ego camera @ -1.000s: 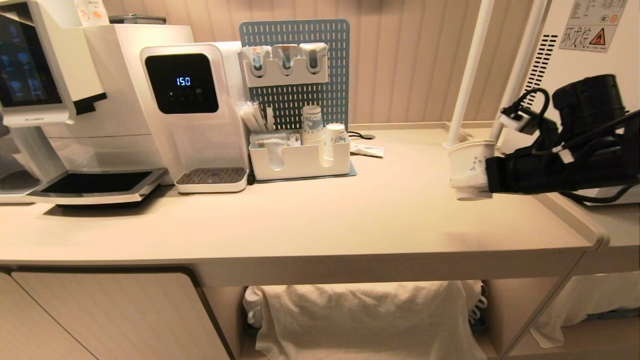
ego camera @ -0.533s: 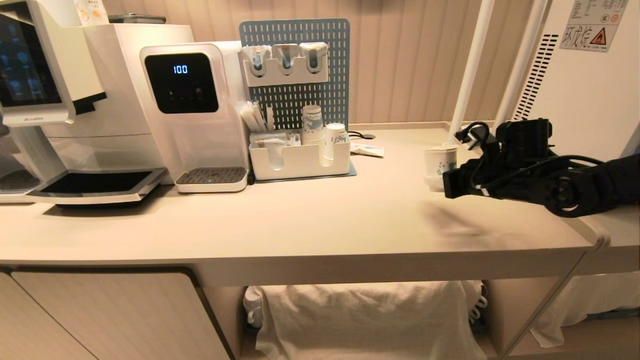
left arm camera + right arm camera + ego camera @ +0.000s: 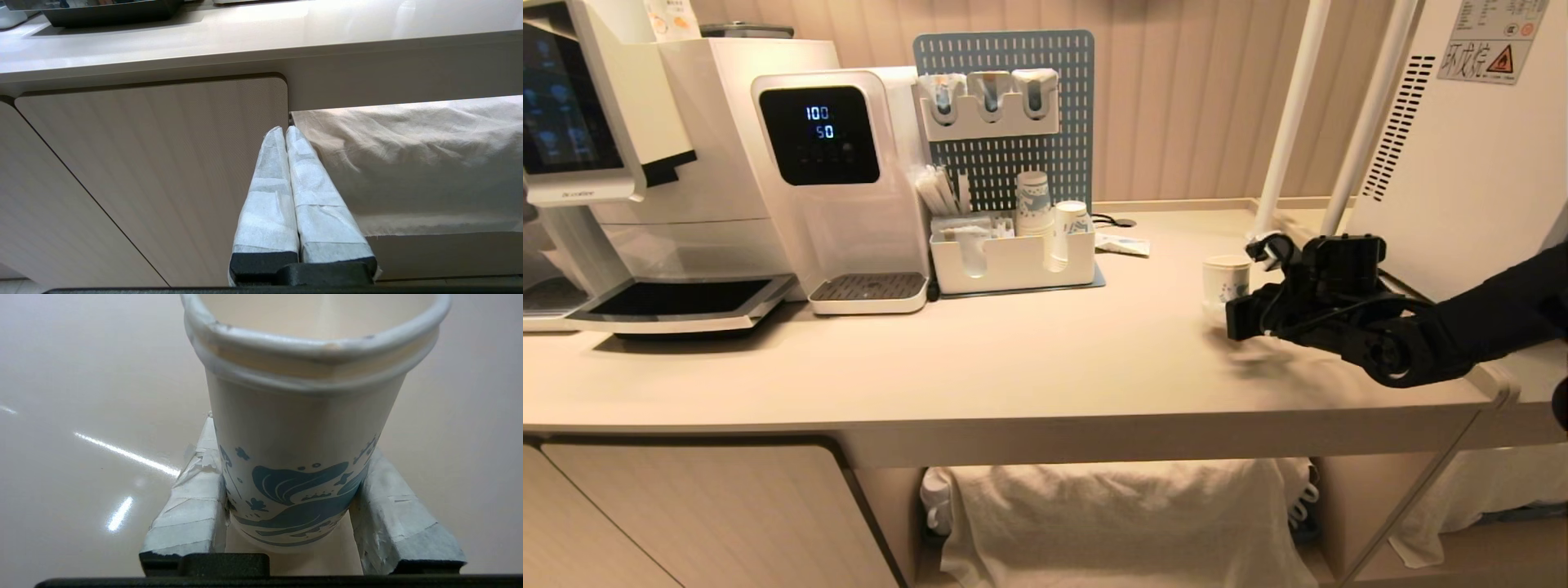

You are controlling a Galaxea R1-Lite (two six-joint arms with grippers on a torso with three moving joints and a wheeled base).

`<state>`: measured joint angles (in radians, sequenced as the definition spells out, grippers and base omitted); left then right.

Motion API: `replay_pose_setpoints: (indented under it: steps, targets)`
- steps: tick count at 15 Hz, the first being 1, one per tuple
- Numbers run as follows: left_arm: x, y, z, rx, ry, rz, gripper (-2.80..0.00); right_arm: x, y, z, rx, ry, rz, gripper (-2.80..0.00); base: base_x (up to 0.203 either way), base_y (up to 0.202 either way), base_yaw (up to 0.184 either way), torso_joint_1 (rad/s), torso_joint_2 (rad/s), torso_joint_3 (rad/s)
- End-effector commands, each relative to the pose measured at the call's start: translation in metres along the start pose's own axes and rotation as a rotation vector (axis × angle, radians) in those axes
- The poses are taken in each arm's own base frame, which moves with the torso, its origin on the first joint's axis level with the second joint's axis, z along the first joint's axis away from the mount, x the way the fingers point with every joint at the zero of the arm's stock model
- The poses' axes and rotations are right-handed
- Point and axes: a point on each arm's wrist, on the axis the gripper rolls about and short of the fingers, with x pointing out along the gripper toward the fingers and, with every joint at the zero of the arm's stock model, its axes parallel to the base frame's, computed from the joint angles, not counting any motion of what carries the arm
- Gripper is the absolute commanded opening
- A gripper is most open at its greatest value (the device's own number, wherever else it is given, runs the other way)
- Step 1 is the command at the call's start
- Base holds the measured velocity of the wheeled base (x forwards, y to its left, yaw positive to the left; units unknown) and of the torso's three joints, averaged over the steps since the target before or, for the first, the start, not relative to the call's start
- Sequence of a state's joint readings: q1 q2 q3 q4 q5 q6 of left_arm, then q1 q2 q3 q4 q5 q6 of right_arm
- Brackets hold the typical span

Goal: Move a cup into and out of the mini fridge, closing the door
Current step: Place the paper cup on the table

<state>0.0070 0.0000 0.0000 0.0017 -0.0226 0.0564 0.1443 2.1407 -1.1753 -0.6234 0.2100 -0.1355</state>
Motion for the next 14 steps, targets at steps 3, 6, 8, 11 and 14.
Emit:
replay_pose_setpoints:
  steps: [3,6,8,11,14]
  targets:
    - [0.000,0.000,0.000,0.000,0.000,0.000,-2.80,0.010,-0.004,-0.013,0.008,0.024,-0.002,-2.80,0.000,0.000,0.000,0.000,0.00,0.000]
    - [0.000,0.000,0.000,0.000,0.000,0.000,-2.80,0.011,-0.006,-0.007,0.027,-0.030,-0.011,0.00,0.000,0.000,0.000,0.000,0.00,0.000]
    - [0.000,0.000,0.000,0.000,0.000,0.000,-2.80,0.008,-0.006,-0.005,0.035,-0.036,-0.013,0.00,0.000,0.000,0.000,0.000,0.00,0.000]
    - [0.000,0.000,0.000,0.000,0.000,0.000,-2.80,-0.001,-0.006,0.000,0.040,-0.036,-0.015,0.00,0.000,0.000,0.000,0.000,0.00,0.000]
    - [0.000,0.000,0.000,0.000,0.000,0.000,-2.80,-0.021,-0.005,0.003,0.036,-0.033,-0.014,0.00,0.000,0.000,0.000,0.000,0.00,0.000]
